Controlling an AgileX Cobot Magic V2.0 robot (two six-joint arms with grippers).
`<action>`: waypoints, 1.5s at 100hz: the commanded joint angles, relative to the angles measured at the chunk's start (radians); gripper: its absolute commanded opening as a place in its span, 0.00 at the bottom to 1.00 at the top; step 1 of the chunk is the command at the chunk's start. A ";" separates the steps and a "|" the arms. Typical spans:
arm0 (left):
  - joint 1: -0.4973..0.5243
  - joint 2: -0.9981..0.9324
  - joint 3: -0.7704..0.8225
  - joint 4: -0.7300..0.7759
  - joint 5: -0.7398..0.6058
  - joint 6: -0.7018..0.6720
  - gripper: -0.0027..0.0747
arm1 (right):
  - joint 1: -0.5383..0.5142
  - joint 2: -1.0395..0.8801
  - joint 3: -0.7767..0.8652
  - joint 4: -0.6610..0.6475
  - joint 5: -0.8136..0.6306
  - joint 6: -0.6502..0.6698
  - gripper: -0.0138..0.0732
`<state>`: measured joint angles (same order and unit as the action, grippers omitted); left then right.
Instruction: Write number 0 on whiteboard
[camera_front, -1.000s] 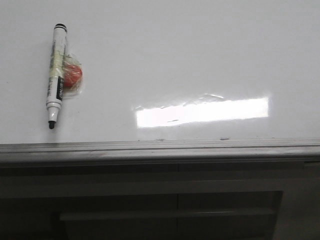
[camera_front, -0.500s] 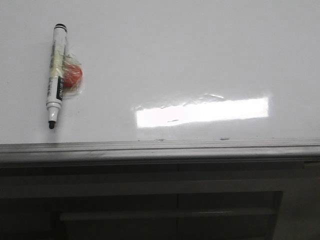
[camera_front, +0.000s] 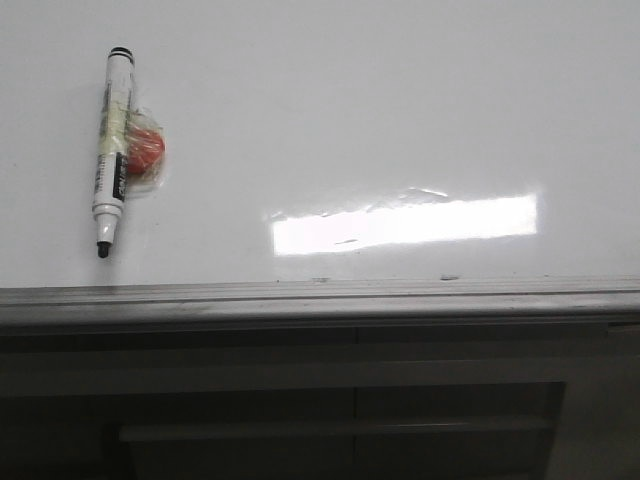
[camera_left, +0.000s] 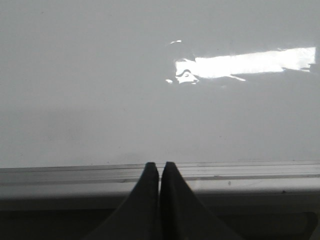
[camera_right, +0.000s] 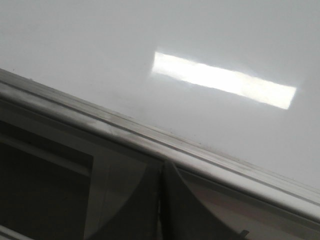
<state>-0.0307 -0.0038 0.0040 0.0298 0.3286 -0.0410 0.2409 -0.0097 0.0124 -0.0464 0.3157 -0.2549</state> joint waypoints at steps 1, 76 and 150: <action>0.002 -0.028 0.031 -0.050 -0.064 -0.004 0.01 | -0.007 -0.020 0.012 -0.017 -0.071 -0.002 0.09; 0.000 -0.028 -0.015 -0.867 -0.203 0.010 0.01 | -0.007 -0.018 -0.031 0.584 -0.499 0.070 0.09; -0.133 0.732 -0.752 -0.378 0.595 0.447 0.44 | -0.007 0.396 -0.374 0.560 -0.077 -0.018 0.67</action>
<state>-0.1098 0.6276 -0.6558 -0.4784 0.8590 0.4825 0.2393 0.3473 -0.3248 0.5114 0.3161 -0.2589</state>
